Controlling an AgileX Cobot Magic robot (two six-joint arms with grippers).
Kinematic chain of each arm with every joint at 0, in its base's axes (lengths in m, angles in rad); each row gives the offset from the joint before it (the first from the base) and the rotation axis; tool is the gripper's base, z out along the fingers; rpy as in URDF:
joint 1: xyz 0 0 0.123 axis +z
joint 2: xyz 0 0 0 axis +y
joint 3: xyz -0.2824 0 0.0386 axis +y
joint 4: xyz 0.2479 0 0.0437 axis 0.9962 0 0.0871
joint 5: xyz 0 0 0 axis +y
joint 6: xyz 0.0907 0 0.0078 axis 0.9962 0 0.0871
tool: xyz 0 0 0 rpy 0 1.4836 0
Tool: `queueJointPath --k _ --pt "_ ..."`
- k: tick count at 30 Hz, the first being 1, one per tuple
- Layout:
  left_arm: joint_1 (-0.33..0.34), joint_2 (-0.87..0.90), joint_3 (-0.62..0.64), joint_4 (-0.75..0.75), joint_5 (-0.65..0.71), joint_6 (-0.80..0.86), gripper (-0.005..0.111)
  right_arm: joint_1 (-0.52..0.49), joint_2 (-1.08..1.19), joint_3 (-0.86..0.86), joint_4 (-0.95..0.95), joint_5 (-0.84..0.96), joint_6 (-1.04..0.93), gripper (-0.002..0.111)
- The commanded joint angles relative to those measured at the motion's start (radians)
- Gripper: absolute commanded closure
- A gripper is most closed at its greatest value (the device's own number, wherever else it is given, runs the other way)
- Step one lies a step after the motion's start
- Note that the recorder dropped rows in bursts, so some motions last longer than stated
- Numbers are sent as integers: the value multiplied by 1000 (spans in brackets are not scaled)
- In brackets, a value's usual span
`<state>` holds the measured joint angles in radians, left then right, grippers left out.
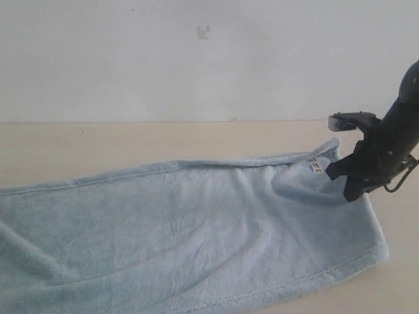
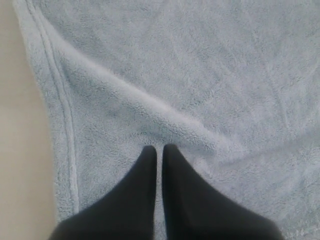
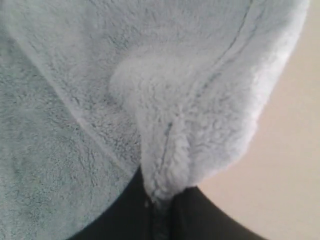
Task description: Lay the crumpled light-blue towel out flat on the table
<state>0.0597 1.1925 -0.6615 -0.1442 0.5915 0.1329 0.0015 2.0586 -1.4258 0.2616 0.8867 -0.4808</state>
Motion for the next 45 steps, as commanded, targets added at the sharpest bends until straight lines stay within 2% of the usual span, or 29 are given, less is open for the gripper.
queueJointPath --k 1,5,7,10,12,13,14,17,20,25,29,42,45 --pt "-2 -12 -3 -31 -15 11 103 123 -146 -2 -94 -7 68 105" --pt "-2 -12 -3 -109 -15 87 103 312 -173 -2 -152 23 64 104" --pt "-2 -12 -3 -140 -13 120 103 384 -148 -2 -229 20 114 96" --pt "-2 -12 -3 -164 -11 147 103 437 -111 -2 -170 46 79 68" --pt "-2 -12 -3 -165 -9 147 103 448 -108 -2 -74 64 46 42" --pt "-2 -12 -3 -165 -9 147 103 448 -116 -2 -56 63 44 36" --pt "-2 -12 -3 -165 -9 147 103 448 -124 -2 -56 69 56 36" --pt "-2 -12 -3 -165 -9 147 103 434 -158 4 -50 123 60 45" --pt "-2 -12 -3 -168 -13 147 103 405 -212 66 -70 86 94 52" --pt "-2 -12 -3 -176 -13 147 103 279 -282 207 -78 -32 129 52" --pt "-2 -12 -3 -181 -13 152 103 216 -279 258 51 -36 31 51" --pt "-2 -12 -3 -188 -13 156 103 206 -245 351 88 -104 36 51" --pt "-2 -12 -3 -188 -13 156 103 206 -214 351 153 -117 14 52"
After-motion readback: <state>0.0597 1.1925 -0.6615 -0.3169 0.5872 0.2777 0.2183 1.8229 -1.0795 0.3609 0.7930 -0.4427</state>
